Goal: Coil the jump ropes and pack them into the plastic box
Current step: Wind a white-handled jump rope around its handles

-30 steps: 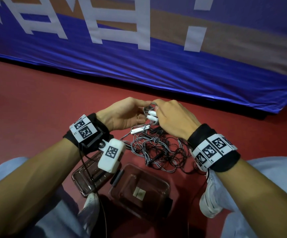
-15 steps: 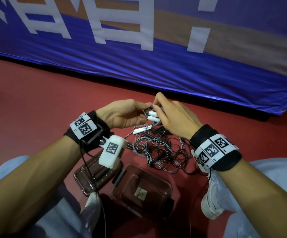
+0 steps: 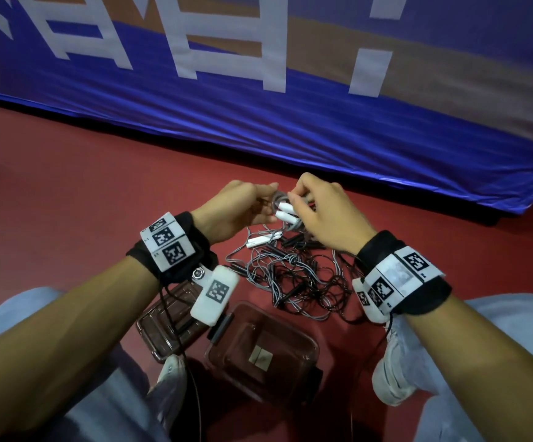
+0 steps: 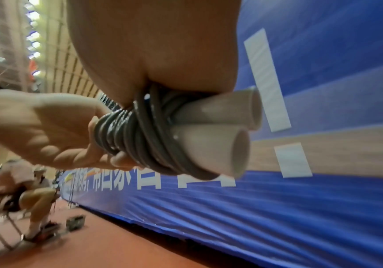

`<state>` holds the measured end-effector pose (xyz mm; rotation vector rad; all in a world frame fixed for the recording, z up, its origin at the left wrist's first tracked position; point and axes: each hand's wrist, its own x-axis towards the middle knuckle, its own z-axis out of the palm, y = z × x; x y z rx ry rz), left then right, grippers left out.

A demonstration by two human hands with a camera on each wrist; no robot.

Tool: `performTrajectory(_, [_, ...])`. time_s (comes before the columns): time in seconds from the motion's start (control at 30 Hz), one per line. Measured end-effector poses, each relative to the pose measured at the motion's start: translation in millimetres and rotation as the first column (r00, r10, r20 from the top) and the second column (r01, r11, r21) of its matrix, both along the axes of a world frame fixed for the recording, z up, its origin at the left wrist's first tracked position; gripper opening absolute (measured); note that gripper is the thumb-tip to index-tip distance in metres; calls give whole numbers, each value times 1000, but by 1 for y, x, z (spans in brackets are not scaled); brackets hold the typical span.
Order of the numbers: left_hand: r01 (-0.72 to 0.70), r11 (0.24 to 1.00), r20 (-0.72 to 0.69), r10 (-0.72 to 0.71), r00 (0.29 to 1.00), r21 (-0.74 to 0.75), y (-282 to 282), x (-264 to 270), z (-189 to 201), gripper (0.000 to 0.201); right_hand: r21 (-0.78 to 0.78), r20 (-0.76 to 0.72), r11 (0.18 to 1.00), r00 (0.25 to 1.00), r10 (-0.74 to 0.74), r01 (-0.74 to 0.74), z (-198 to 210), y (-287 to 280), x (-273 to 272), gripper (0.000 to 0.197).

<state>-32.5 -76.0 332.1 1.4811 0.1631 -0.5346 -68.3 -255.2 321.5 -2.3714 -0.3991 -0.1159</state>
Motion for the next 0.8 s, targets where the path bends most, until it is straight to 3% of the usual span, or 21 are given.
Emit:
performTrajectory(0.13, [-5, 954, -160, -45, 986, -301, 0, 0, 7, 14, 260, -91, 959, 991, -96, 116, 2, 0, 6, 19])
performTrajectory(0.33, [71, 934, -157, -134, 978, -350, -1, 0, 3, 16, 385, -171, 916, 984, -44, 108, -3, 9, 1, 25])
performTrajectory(0.5, [62, 979, 14, -60, 998, -196, -7, -1, -1, 14, 479, -264, 864, 964, -25, 153, -1, 12, -1, 35])
performTrajectory(0.67, [-78, 996, 207, 66, 976, 52, -7, 1, -1, 65, 455, -192, 878, 979, -64, 146, -5, 14, -3, 23])
performTrajectory(0.73, [-64, 997, 185, 55, 981, 44, -3, 4, 4, 51, 452, -149, 885, 988, -46, 109, -7, 15, -4, 20])
performTrajectory(0.8, [-40, 994, 20, 42, 999, -104, 5, 12, 14, 34, 425, -97, 905, 995, 5, 37, -6, 16, -6, 17])
